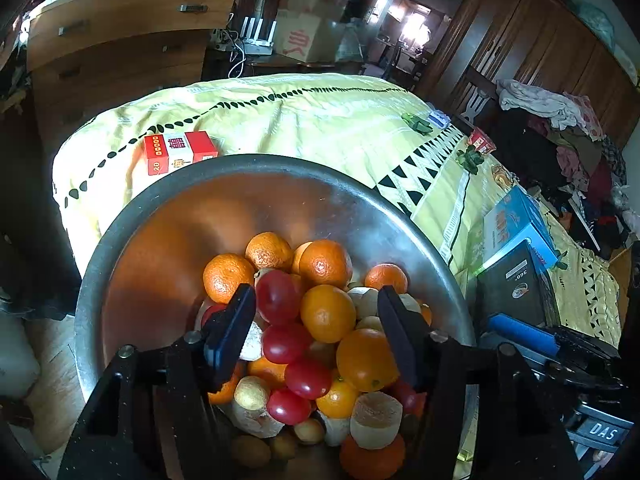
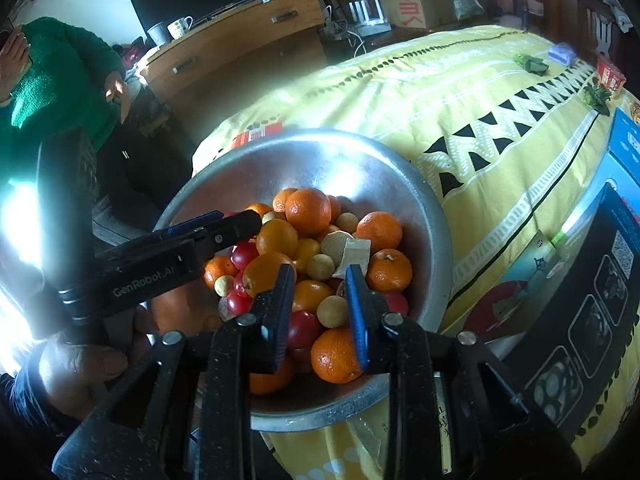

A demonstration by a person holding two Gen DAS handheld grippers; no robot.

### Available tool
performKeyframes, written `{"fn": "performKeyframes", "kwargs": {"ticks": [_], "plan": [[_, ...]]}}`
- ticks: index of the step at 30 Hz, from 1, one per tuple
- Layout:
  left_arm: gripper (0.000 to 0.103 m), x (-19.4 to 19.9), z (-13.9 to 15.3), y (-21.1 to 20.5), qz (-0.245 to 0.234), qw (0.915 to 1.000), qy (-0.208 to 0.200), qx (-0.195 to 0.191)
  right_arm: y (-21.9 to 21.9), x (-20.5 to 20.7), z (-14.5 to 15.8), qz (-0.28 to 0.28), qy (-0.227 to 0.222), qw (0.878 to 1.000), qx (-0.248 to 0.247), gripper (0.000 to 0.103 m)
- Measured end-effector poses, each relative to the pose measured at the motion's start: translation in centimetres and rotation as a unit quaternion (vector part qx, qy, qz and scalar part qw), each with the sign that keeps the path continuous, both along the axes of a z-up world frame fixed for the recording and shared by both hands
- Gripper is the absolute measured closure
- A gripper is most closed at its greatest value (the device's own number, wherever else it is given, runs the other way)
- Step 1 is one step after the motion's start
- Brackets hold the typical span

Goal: Organize fruits
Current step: 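Carry both fruits over the steel bowl and open both tools to drop them, then move both open tools back to the fruit cluster on the bedspread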

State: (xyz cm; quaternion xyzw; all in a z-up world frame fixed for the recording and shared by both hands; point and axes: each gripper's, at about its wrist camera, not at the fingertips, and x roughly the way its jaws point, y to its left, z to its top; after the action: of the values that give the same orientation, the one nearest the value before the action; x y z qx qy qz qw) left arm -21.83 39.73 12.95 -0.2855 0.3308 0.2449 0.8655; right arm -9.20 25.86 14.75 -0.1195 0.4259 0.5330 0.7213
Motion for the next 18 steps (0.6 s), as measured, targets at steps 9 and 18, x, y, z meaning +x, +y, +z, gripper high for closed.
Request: {"fn": "performKeyframes", "kwargs": {"ticks": [9,18], "plan": [[0.030,0.2,2.2,-1.8,0.004,0.9995,-0.017,0.028,-7.9,-1.0,2.2,-0.059,-0.018,0.997,0.051,0.039],[0.030,4.5,9.6,-14.6,-0.158,0.9750,-0.115,0.106,-24.2,0.2,-1.7,-0.237,0.028,0.970,0.041,0.036]]}}
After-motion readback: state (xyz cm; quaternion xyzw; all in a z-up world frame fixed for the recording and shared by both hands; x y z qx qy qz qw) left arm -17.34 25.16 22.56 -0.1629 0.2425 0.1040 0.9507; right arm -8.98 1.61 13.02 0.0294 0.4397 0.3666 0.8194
